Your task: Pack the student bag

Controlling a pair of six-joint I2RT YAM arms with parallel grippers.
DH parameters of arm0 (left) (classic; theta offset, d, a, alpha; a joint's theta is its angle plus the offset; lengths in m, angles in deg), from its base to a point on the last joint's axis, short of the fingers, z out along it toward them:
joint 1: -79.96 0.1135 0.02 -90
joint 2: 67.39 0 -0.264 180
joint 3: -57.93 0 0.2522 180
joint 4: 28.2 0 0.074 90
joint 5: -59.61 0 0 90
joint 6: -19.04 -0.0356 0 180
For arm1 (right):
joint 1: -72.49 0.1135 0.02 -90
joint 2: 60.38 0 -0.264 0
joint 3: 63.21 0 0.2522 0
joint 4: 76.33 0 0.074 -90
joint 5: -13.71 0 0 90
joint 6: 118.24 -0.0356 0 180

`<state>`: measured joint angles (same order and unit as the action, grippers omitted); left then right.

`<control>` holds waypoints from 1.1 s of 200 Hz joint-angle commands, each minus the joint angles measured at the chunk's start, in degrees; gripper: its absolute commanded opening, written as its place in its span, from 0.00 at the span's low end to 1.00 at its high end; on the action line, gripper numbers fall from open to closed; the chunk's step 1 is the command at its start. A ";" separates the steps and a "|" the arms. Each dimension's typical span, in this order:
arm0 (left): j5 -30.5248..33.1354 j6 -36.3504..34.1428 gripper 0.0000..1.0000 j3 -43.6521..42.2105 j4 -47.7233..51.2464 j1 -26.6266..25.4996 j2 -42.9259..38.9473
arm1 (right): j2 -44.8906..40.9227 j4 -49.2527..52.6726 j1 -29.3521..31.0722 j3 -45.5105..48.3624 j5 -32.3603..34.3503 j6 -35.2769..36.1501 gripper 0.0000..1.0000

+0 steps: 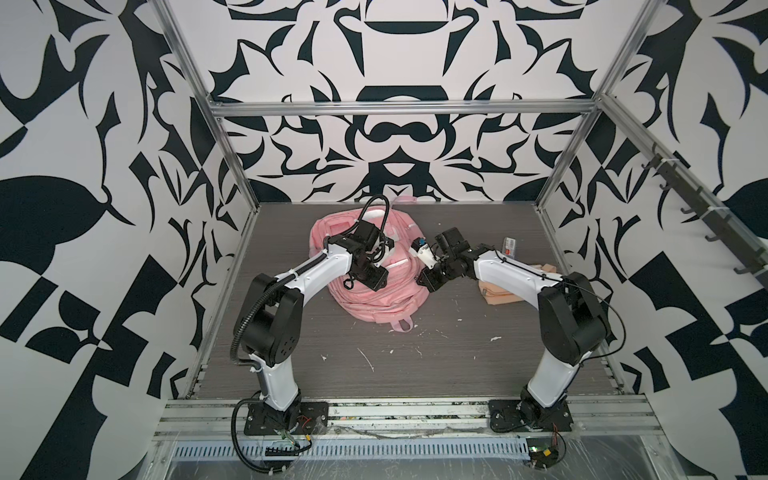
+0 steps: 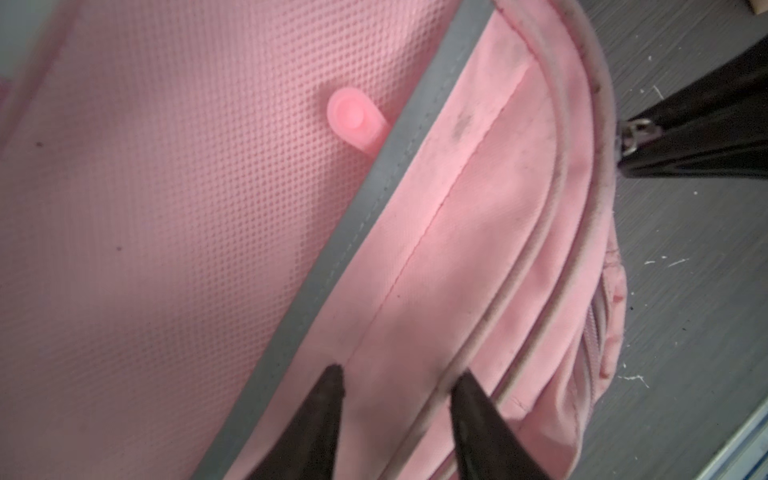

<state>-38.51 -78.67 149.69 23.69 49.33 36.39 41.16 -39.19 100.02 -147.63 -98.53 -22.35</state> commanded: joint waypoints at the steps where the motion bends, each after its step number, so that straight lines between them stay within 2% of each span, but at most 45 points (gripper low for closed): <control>1: 1.76 0.08 0.68 -0.59 -0.07 -1.60 0.87 | -1.81 -1.97 -0.90 -2.52 -0.79 -1.15 0.00; 17: 2.62 -0.13 0.59 -1.71 0.01 -2.41 1.02 | -1.53 -1.92 -1.04 -3.37 -0.70 -1.14 0.00; 36: 4.14 0.79 0.41 -2.50 -0.67 -2.41 1.28 | -1.26 -2.40 -1.25 -3.87 -1.13 -1.40 0.00; 61: 4.45 2.20 0.36 -1.23 -0.91 -2.54 2.00 | -0.90 -2.29 -1.30 -3.94 -1.23 -1.32 0.00; 71: 5.02 2.72 0.30 -0.71 -1.03 -2.80 2.31 | -0.98 -2.37 -1.27 -3.80 -1.23 -1.32 0.00; 89: 4.66 4.19 0.00 0.06 -1.43 -2.85 2.39 | -1.17 -2.72 -1.34 -3.39 -1.23 -1.39 0.00; 100: 2.49 5.58 0.00 0.84 -1.44 -2.84 2.08 | -1.33 -2.99 -1.43 -3.16 -1.18 -1.39 0.00; 114: -4.02 8.90 0.00 2.13 -1.72 -2.30 1.73 | -1.81 -3.37 -1.50 -2.60 -1.29 -1.41 0.00; 130: -15.42 17.04 0.00 3.50 -3.85 -0.27 1.30 | -3.09 -3.74 -1.44 -1.18 -0.52 -1.15 0.00; 139: -18.86 22.36 0.00 3.22 -6.82 0.22 0.16 | -4.21 -3.70 -1.45 -0.07 0.44 -0.85 0.00; 160: -20.53 31.39 0.00 5.54 -9.20 0.05 -0.89 | -6.87 -2.63 -0.06 1.76 3.08 1.74 0.00; 188: -21.41 38.61 0.00 10.52 -8.15 -0.52 0.52 | -10.04 -1.48 3.12 3.47 5.07 3.95 0.00; 220: -18.10 44.13 0.00 18.89 0.92 0.41 3.50 | -12.21 -0.48 8.33 4.99 8.43 4.98 0.00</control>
<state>-54.03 -43.85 161.12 23.17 49.33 38.73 30.75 -40.98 103.17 -144.20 -89.46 -19.70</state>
